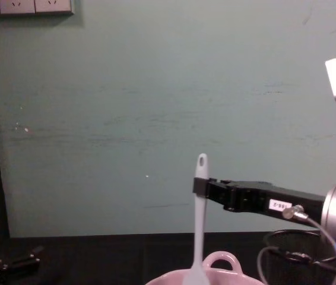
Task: Use the one hand to pick up the spoon and stir the clear water in the bowl.
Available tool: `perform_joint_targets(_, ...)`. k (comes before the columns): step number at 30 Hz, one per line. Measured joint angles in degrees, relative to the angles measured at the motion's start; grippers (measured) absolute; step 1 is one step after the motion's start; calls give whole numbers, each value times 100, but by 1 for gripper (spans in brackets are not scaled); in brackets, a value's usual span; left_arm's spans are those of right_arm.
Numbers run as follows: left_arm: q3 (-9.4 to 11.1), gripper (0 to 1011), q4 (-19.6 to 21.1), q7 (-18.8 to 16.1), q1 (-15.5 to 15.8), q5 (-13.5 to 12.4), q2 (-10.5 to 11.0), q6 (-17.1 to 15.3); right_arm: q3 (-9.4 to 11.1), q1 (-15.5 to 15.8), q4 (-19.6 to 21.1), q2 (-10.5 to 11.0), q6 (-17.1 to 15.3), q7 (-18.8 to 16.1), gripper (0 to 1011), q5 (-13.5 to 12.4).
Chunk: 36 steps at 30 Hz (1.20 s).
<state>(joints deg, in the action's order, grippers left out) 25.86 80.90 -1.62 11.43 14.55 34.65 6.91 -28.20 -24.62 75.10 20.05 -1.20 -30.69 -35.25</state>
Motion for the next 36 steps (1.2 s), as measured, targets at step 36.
perform_joint_targets(36, 0, 1005, 0, 0, 0, 0, 0, 0, -166, 451, 996, 268, -231, 39, 110, 451)
